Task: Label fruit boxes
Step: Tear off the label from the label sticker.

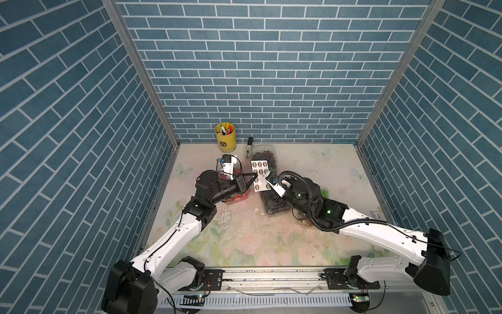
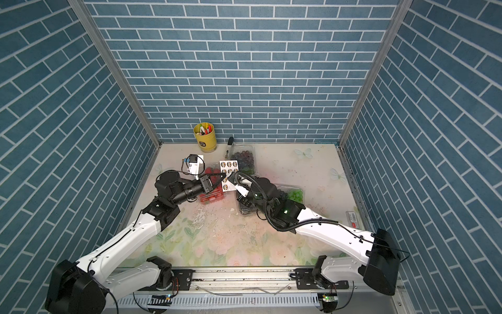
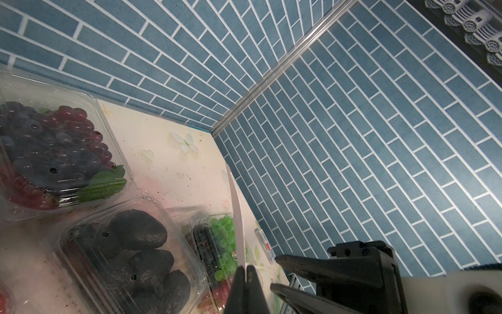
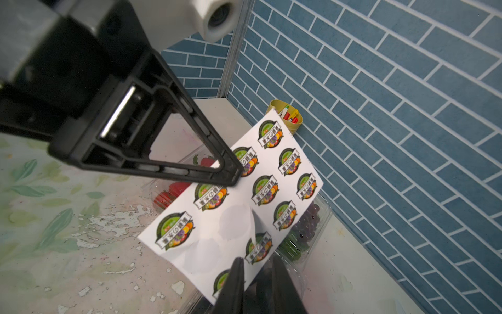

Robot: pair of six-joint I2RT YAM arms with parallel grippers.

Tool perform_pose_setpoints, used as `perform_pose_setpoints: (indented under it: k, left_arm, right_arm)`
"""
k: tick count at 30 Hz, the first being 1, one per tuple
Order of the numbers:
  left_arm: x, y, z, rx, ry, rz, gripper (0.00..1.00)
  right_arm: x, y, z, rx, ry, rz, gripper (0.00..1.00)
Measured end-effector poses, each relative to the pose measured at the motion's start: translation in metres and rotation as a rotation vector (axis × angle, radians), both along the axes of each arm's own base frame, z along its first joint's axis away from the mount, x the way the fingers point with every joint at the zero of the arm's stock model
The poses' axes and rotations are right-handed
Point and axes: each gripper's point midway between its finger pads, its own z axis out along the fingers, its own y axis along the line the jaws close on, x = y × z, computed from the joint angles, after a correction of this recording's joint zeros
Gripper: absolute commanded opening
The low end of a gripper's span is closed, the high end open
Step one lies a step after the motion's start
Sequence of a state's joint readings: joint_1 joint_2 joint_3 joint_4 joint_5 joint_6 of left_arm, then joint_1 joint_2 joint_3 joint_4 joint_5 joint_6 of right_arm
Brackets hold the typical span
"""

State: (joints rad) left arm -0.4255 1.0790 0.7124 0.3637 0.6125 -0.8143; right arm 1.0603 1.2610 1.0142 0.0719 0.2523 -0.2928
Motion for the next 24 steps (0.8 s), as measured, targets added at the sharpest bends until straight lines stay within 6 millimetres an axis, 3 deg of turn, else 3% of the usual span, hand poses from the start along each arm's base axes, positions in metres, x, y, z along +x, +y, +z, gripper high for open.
perform_pose_setpoints:
  k: [6,15,24]
  left_arm:
    - [-0.001,0.0,0.001,-0.002,-0.002,-0.006,0.0]
    - [-0.002,-0.001,0.001,-0.003,-0.003,-0.011,0.0]
    - [-0.003,-0.001,0.002,-0.003,-0.003,-0.014,0.0]
  right_arm:
    - [-0.002,0.006,0.016,0.031,-0.009,0.026,0.25]
    - [0.003,0.01,0.0,-0.013,0.02,0.027,0.25]
    - [0.006,0.009,0.001,-0.01,0.026,0.021,0.2]
